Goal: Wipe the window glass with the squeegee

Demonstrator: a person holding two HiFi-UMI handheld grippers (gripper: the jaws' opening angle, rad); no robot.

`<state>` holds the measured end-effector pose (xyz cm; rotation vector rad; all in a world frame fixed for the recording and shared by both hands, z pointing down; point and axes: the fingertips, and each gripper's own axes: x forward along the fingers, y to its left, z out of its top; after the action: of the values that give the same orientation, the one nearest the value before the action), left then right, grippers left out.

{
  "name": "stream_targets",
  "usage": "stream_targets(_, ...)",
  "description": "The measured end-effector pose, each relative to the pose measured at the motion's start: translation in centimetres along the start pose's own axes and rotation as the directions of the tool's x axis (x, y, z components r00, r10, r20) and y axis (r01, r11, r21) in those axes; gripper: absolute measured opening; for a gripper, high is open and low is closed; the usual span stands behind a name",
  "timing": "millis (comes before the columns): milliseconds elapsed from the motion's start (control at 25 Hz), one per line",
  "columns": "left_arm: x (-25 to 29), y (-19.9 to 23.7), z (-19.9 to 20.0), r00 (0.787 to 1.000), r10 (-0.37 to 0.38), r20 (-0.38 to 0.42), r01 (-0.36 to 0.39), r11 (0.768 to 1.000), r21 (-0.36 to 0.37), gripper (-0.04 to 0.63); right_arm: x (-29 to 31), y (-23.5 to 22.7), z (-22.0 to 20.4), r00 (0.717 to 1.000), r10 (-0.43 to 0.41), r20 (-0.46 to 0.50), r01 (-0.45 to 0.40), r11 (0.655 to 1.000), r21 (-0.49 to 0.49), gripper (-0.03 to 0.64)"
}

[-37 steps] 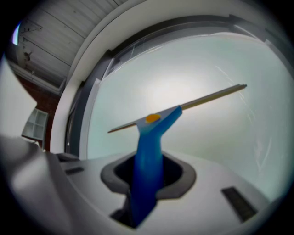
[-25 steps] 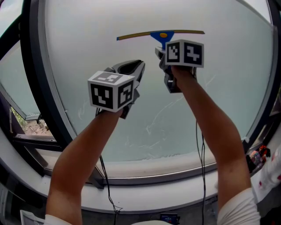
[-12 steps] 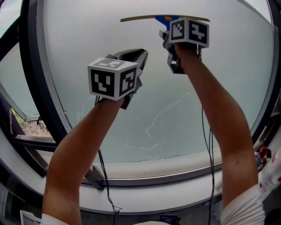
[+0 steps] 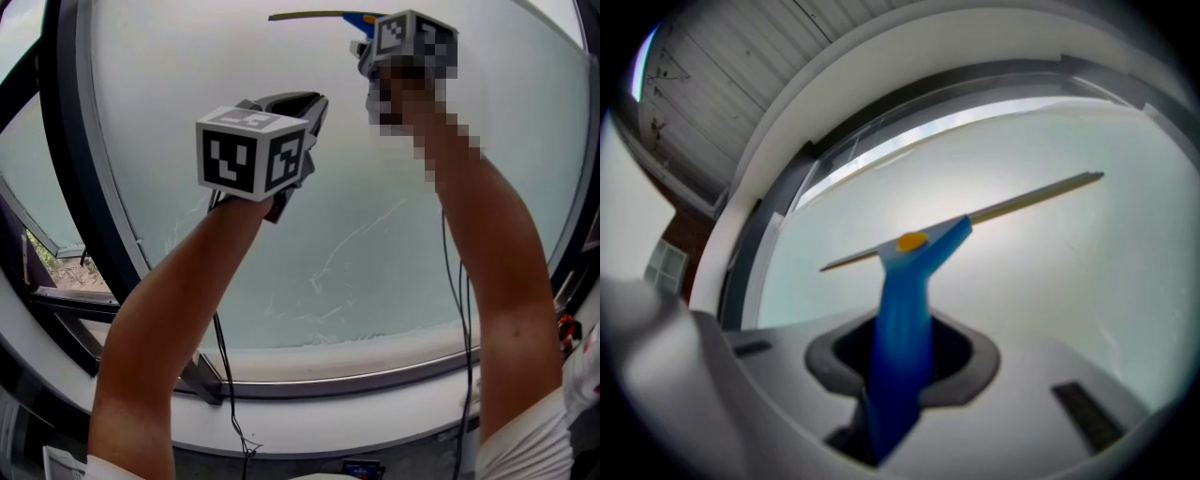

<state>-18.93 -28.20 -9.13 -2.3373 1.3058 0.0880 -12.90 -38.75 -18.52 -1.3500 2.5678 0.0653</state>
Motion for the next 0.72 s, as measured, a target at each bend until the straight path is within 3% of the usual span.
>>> stream_targets(720, 1.1, -1.4, -1.7, 0.999, -0.037, -0.02, 0.036, 0.999, -0.025, 0.048, 1.3, -0.7, -1.3, 0.998, 0.043, -0.04, -0.04, 0.996, 0.08, 0.109)
